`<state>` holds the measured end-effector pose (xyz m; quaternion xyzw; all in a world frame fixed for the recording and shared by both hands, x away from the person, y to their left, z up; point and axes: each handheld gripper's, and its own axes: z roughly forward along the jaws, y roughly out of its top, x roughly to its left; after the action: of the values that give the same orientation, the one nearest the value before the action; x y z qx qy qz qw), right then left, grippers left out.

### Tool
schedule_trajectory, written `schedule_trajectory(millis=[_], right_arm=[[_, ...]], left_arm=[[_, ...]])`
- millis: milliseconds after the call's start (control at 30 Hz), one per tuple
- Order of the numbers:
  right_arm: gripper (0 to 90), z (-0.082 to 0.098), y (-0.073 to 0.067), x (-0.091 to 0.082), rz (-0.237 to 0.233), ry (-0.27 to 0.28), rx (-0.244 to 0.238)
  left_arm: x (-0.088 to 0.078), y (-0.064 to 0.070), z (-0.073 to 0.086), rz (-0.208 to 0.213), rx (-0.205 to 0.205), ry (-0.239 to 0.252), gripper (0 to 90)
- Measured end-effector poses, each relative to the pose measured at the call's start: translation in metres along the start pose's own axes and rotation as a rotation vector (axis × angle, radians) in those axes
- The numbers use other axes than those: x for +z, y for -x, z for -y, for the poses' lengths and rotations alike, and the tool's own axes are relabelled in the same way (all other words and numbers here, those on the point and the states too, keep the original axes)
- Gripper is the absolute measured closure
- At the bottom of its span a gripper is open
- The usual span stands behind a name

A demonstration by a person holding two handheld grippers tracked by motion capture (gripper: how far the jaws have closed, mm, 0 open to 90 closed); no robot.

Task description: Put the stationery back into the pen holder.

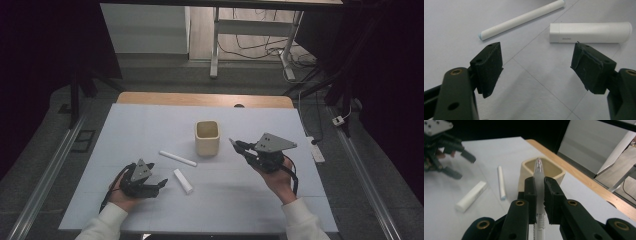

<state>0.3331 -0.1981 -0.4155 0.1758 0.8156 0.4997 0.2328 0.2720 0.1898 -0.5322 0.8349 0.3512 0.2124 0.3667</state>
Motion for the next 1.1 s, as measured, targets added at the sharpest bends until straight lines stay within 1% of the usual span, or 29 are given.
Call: schedule_trajectory(millis=[100, 400, 533, 867, 1067, 1100], right_arm=[[80.5, -0.003, 0.002, 0.003, 0.01, 0.024, 0.022], [80.5, -0.007, 0.003, 0.01, 0.017, 0.049, 0.037], [80.5, -0.01, 0.005, 0.011, 0.016, 0.067, 0.055], [80.5, -0.014, 0.008, 0.018, 0.032, 0.101, 0.076], [80.4, -0.015, 0.01, 0.023, 0.02, 0.128, 0.113], [80.4, -0.016, 0.01, 0.023, 0.021, 0.128, 0.113]], left_arm=[[0.0, 0.0, 0.0, 0.0, -0.001, 0.0, 25.2], [0.0, 0.0, 0.0, 0.001, 0.0, -0.001, 25.2], [0.001, 0.0, 0.0, 0.002, 0.002, -0.003, 25.2], [0.001, 0.0, 0.0, 0.002, 0.002, -0.006, 25.2], [0.001, -0.001, 0.0, 0.003, 0.001, -0.004, 25.2], [0.001, -0.001, 0.0, 0.002, 0.001, -0.005, 25.2]])
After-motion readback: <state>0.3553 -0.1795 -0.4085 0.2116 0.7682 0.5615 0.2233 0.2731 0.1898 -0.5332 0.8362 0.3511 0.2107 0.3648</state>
